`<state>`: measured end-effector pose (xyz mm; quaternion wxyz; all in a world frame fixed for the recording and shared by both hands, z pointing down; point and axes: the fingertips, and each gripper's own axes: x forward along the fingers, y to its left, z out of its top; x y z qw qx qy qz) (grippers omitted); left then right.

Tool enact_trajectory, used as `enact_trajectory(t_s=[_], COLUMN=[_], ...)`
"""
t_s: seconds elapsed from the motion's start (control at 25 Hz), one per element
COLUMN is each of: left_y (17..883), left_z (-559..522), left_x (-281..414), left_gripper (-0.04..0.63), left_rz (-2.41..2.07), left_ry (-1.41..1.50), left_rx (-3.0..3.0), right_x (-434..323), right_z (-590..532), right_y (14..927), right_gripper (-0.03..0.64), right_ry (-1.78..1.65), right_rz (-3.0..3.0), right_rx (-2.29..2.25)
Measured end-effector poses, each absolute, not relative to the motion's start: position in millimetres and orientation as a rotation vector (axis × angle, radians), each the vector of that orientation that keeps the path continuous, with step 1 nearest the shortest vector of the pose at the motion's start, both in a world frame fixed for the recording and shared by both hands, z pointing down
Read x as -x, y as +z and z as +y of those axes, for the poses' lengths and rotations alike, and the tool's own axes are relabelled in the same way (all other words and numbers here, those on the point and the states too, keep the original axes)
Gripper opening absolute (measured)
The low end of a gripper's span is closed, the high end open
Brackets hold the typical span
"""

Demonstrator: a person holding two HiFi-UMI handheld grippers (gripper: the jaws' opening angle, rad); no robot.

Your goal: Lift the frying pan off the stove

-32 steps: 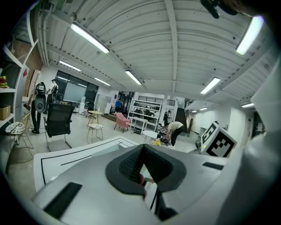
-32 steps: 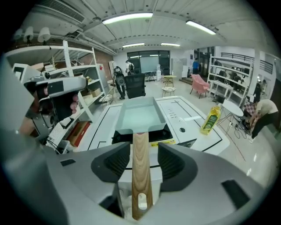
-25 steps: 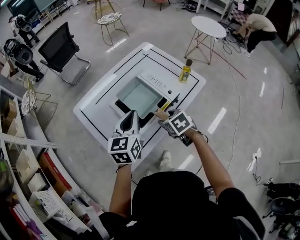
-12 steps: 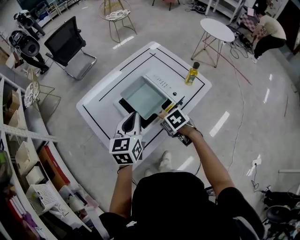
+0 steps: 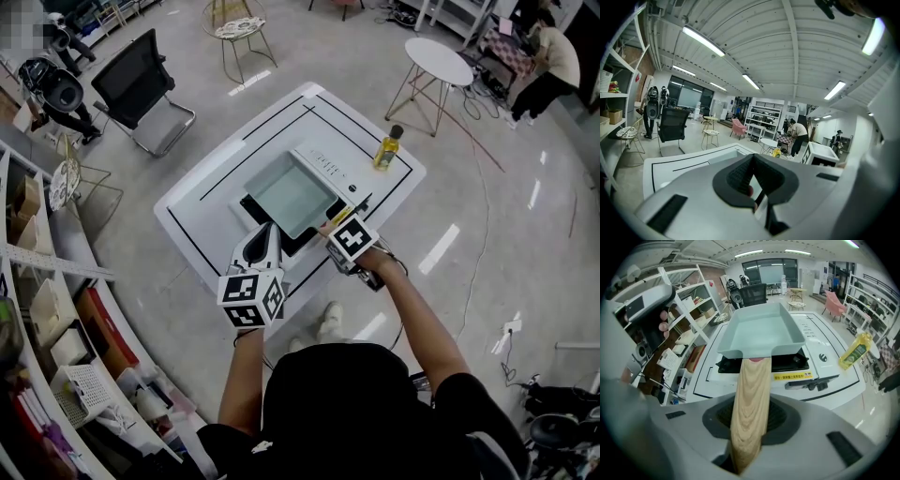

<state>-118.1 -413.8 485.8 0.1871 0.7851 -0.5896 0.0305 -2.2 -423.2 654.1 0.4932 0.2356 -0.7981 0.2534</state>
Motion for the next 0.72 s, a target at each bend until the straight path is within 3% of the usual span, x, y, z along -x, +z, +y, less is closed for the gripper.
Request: enact_trajectory(t_s=[0.72], left_y=[485.3], left_z=[-409.2], left_x=[123.5], left_gripper=[0.011], left_rz=[-1.66], left_ry=[0.102], left_rx=[-2.21], right_x=[6.5], right_z=[-422.2], right_y=[652.6], right_gripper=[0.072], right_ry=[0.628], right_rz=[-1.937], right_rx=[-0.65])
